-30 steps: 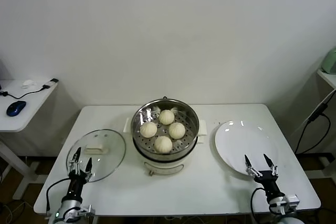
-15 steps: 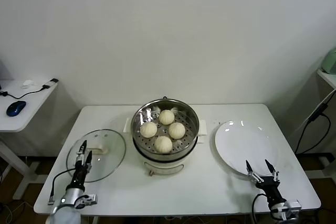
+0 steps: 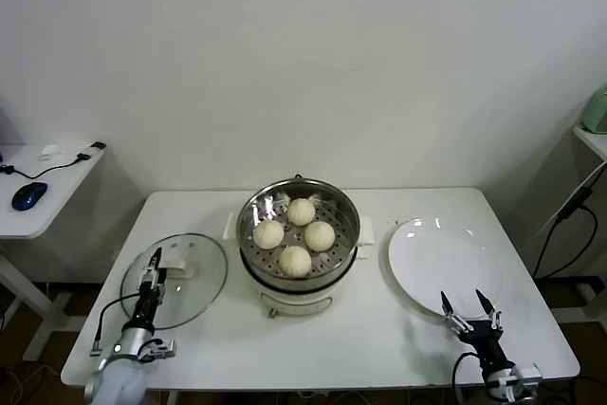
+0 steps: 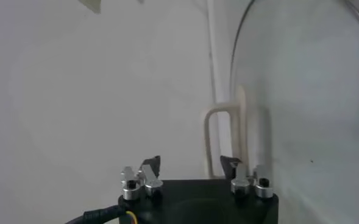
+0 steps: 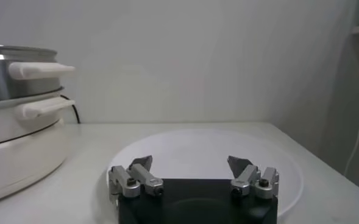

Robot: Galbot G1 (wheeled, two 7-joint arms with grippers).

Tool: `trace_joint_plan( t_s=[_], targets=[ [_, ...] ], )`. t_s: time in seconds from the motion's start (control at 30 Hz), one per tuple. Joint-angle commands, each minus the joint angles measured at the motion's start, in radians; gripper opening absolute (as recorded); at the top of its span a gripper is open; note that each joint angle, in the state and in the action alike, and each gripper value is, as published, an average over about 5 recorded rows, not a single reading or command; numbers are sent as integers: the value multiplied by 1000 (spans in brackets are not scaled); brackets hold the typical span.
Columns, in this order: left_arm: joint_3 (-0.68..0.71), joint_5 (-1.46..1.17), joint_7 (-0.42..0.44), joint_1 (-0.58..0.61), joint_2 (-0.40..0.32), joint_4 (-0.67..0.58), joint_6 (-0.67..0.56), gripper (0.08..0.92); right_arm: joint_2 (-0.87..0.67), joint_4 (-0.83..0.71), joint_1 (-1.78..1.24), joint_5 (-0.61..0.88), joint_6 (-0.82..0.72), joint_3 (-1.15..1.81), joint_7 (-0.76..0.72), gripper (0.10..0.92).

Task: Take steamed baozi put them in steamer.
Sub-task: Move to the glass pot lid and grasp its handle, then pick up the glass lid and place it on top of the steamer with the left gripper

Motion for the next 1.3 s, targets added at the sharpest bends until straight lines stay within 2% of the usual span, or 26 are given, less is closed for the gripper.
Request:
trace_joint_plan(
  t_s=[0.03,0.5,0.6,0.73,0.9,1.13,1.3],
  targets=[
    [4,9,7,-29,1,32,7,585,5,8,-1,-18,-6,0,-2,823],
    [10,-25,15,-33,-3,46,-34,184,4,17,-3,-27,-7,5,-5,823],
    [10,-39,16,-35,-8,43,-35,141,5,22,-3,-32,-9,5,-3,823],
    [-1,-72,41,-20,-11,0,-29,138,9,38,-3,-49,-26,5,13,823],
    [-37,-183,123,45,7,-169,40,138,19,58,0,-99,-57,2,59,823],
    [-121,-384,367,208,95,-560,265,138,33,69,6,-155,-64,-16,85,823],
    [-168,-389,475,252,141,-791,398,138,28,79,2,-169,-63,-26,89,823]
  ],
)
